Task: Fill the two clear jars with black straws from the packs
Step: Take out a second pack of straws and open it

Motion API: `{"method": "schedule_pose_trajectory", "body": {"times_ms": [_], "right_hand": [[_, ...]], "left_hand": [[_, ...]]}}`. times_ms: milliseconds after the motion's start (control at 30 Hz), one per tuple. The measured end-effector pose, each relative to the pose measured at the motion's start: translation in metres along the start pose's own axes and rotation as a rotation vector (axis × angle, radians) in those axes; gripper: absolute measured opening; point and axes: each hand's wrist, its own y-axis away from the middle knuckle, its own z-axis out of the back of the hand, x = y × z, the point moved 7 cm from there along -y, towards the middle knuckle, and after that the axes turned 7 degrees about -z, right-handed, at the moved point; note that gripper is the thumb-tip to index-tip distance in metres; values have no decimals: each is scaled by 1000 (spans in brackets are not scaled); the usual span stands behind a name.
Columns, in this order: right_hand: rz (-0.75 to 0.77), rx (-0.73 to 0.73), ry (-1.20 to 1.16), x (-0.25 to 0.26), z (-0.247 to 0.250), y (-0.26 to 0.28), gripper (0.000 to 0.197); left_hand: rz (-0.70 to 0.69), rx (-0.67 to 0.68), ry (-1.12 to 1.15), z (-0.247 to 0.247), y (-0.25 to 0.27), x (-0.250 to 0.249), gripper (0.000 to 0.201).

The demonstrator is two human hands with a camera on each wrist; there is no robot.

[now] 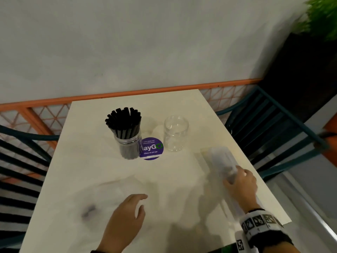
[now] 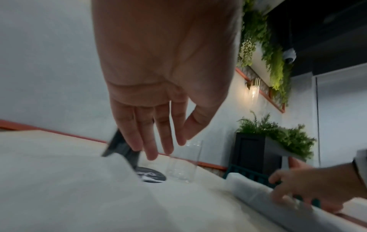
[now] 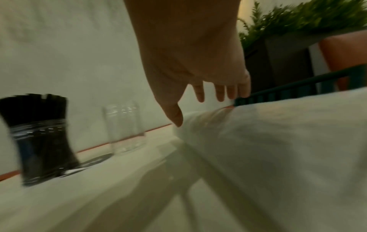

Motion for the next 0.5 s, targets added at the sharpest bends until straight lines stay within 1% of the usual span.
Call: {"method": "schedule_pose_trajectory", "body": {"times_ms": [33,100,167,233,300,367,433,500], "right_hand": [[-77,69,20,-17,-1,-6,73],[-151,215,-2,-36,-7,-11,90],[-122,304,-47,-40,-12,-18,98],[-71,345,-85,-36,-14,-25,96],[19,390,-57,-27,-17,-27,90],[153,418,13,-15,-20,-25,81],[314,428,44,0,-20,-18,78],[504,407,62,17,-18,-7,74]], "left_hand": [[-15,14,51,-10,-7,-14,31],[-50,33,129,-33,-19,-39,23],[-42,67,210,-55,-31,-58,24],[0,110,269,-75,-44,-71,27],[55,122,314,-92,-54,-79,26],[99,114,345,-102,-61,-85,24],[104,66,352,-105,-66,-86,25],[74,-27,299,-98,-71,-88,29]]}}
